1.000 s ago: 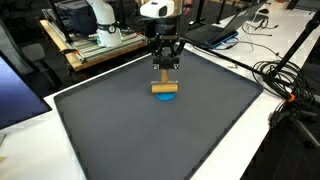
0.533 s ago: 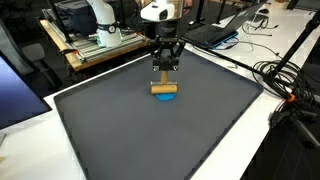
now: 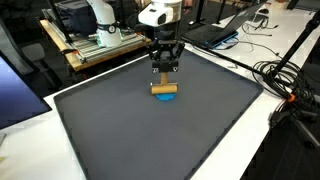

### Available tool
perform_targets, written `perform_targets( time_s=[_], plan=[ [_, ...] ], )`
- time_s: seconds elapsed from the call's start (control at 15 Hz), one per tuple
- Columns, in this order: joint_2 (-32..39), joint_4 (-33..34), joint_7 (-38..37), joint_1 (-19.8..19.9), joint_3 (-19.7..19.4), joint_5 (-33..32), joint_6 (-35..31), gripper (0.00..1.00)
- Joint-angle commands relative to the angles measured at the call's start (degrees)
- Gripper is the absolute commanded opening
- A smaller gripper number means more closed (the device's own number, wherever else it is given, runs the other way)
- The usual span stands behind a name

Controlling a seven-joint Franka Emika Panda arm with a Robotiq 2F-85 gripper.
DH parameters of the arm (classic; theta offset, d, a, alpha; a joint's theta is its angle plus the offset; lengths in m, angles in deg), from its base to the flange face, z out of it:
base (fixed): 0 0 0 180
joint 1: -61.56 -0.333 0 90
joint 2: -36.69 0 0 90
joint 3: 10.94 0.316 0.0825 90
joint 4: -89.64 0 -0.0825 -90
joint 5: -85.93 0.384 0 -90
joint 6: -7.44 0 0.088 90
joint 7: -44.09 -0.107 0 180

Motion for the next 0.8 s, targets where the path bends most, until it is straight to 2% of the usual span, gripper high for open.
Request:
perform_targets(
  time_s=[0.0, 0.73],
  plan=[
    [4.58, 3.05, 3.75, 1.85, 1.30, 4.22, 1.16, 0.22],
    [6.63, 6.37, 3.10, 2.26, 0.53, 4.76, 1.13, 0.22]
  ],
)
